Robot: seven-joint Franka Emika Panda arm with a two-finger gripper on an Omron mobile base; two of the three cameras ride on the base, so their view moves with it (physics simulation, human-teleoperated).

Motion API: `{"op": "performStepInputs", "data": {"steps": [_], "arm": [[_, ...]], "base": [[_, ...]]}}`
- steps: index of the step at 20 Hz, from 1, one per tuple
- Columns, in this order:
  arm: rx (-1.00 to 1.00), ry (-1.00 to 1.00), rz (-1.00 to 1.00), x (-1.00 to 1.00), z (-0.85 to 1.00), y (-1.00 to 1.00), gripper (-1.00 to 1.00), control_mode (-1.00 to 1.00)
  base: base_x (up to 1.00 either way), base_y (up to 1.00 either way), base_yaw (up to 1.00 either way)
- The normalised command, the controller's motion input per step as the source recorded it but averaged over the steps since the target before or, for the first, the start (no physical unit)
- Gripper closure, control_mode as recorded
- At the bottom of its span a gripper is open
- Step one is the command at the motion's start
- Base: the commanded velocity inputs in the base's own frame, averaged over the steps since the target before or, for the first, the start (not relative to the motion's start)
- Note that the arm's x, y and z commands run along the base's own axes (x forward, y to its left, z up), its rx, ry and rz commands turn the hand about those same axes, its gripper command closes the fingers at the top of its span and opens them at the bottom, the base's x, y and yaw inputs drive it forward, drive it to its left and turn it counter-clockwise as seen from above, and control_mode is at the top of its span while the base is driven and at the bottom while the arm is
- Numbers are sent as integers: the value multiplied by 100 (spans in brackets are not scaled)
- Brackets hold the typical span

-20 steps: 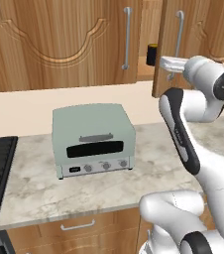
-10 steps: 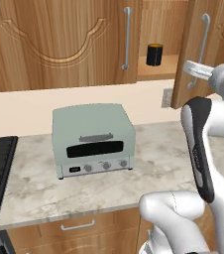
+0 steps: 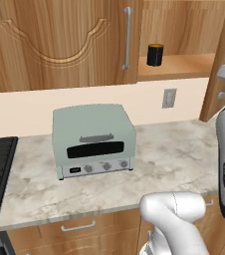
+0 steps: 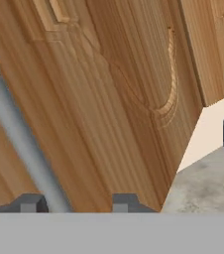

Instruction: Open the cabinet directly in front. Then move the liquor and the mug to the dining counter with the candle on it.

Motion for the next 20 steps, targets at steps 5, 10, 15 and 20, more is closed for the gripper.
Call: {"op": "performStepInputs", "data": {"steps": [5, 10, 15, 20], "arm": [[0, 0, 0, -9, -2, 0, -100, -100], [-1, 4, 0, -73, -54, 31, -100, -100], [-15, -4, 1, -68, -16, 87, -100, -100], [-39, -13, -13, -15, 20, 100, -100, -100]], "base": [[0, 0, 0], [0, 0, 0], [0, 0, 0], [0, 0, 0]]}}
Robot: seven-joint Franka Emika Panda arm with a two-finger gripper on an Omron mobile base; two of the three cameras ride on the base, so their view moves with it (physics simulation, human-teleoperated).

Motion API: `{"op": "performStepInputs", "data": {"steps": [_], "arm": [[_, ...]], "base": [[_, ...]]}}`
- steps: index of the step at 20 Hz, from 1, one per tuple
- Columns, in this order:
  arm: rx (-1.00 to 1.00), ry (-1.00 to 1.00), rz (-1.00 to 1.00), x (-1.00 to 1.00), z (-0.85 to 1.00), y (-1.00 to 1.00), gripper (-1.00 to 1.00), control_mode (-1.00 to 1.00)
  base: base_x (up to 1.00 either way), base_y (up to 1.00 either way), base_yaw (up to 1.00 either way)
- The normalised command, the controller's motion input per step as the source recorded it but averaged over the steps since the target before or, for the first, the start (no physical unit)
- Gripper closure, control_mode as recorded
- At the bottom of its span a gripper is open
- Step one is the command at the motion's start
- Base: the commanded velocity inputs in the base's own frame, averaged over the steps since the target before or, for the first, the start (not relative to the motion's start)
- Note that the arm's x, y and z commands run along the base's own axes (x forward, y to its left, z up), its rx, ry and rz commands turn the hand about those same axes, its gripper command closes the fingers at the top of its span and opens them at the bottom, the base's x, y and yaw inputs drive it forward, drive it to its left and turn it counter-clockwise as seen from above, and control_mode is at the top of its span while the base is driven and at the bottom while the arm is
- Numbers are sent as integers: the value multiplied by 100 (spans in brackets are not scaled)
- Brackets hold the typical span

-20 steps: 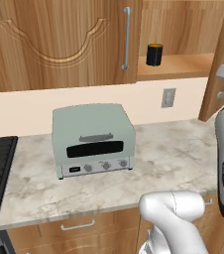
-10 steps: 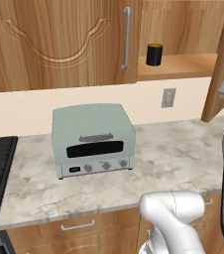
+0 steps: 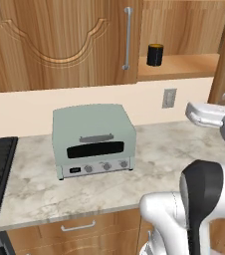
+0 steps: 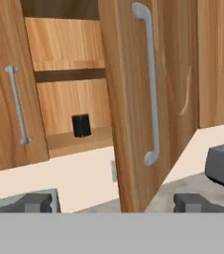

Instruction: Open the cabinet directly in front. Then move the liquor and the mug to the dining counter with the candle on it.

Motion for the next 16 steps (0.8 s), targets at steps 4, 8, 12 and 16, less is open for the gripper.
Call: {"op": "performStepInputs", "data": {"steps": [4, 8, 12, 16], "arm": [[-40, -13, -36, -6, 26, 100, -100, -100], [-24, 0, -33, 78, 5, 60, -100, -100], [-1, 4, -14, 100, -4, -2, -100, -100], [0, 7, -7, 100, -11, -25, -100, -100]], "base": [[0, 0, 0], [0, 0, 0], [0, 0, 0], [0, 0, 0]]}}
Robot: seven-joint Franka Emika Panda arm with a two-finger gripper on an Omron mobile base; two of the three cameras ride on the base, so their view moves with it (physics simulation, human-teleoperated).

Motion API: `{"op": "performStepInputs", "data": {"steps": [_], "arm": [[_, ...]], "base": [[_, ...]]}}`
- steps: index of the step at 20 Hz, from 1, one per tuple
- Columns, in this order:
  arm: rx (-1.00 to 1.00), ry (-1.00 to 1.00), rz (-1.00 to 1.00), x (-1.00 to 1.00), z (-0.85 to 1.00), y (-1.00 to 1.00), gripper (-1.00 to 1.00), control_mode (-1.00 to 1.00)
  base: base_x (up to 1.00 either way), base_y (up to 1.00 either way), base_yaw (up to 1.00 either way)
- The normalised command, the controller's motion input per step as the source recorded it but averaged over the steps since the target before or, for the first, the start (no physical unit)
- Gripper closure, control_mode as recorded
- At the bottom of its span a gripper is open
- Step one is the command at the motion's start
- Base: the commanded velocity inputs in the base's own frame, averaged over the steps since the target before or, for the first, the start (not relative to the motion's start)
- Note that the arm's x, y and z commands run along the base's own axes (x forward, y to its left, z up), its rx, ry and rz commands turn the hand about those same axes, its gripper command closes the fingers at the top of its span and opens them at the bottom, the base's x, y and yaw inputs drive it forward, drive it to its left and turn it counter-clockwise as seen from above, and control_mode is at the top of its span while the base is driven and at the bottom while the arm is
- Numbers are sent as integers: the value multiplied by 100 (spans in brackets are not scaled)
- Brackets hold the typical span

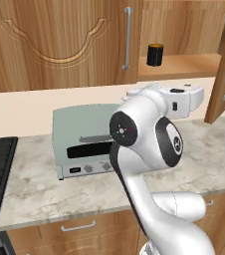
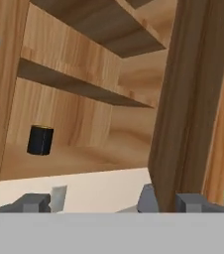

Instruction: Open the cabinet directly in front. Then move the liquor and the mug to the dining counter with the candle on it.

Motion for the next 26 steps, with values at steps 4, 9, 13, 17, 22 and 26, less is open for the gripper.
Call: {"op": "performStepInputs", "data": {"steps": [4, 9, 13, 17, 22, 26], "arm": [[0, 8, -12, 90, -1, -60, -100, -100], [0, 2, -40, 22, 0, -89, -100, -100], [1, 2, -46, 0, 0, -95, -100, -100], [4, 5, -43, -1, 0, -100, -100, -100], [8, 8, -41, -18, 0, -100, -100, -100], [8, 4, -36, -14, -1, -100, -100, -100]], "base": [[0, 0, 0], [0, 0, 0], [0, 0, 0], [0, 0, 0], [0, 0, 0], [0, 0, 0]]}}
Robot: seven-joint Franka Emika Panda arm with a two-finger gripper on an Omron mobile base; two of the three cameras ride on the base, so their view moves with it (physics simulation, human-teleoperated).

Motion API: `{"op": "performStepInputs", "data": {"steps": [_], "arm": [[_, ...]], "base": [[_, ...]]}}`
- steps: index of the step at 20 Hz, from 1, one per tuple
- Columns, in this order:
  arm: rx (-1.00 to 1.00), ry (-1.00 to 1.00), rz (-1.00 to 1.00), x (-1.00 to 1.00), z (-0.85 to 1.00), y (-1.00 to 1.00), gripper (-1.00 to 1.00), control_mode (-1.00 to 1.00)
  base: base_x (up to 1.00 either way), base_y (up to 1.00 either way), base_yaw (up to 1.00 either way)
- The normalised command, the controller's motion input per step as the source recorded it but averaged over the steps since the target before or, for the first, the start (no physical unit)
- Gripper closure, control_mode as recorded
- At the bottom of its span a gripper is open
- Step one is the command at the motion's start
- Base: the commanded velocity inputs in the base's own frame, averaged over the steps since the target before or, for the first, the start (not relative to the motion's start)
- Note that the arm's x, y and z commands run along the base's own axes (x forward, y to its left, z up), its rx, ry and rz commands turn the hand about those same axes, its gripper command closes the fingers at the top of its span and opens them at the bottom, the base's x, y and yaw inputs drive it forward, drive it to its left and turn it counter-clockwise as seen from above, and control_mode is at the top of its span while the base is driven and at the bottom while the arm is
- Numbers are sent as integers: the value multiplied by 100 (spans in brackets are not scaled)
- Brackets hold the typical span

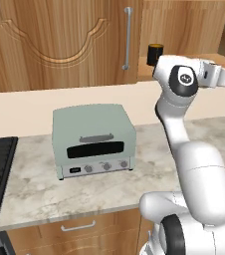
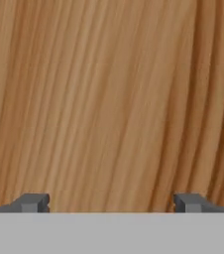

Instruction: Open the cabinet directly in front. Then move the liquor and the mug to the dining counter with the candle on it.

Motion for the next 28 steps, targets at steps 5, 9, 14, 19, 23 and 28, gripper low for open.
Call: {"op": "performStepInputs", "data": {"steps": [5, 9, 14, 19, 23, 28], "arm": [[3, -1, -31, -26, -25, -100, -100, -100], [2, -7, -20, -38, -35, -100, -100, -100], [6, -17, -4, -52, -14, -100, -100, -100], [8, -10, 0, -27, 3, -55, -100, -100], [0, 1, 9, -8, -7, 35, -100, -100], [0, 15, 48, -4, -34, 100, -100, -100]], "base": [[0, 0, 0], [0, 0, 0], [0, 0, 0], [0, 0, 0], [0, 0, 0], [0, 0, 0]]}}
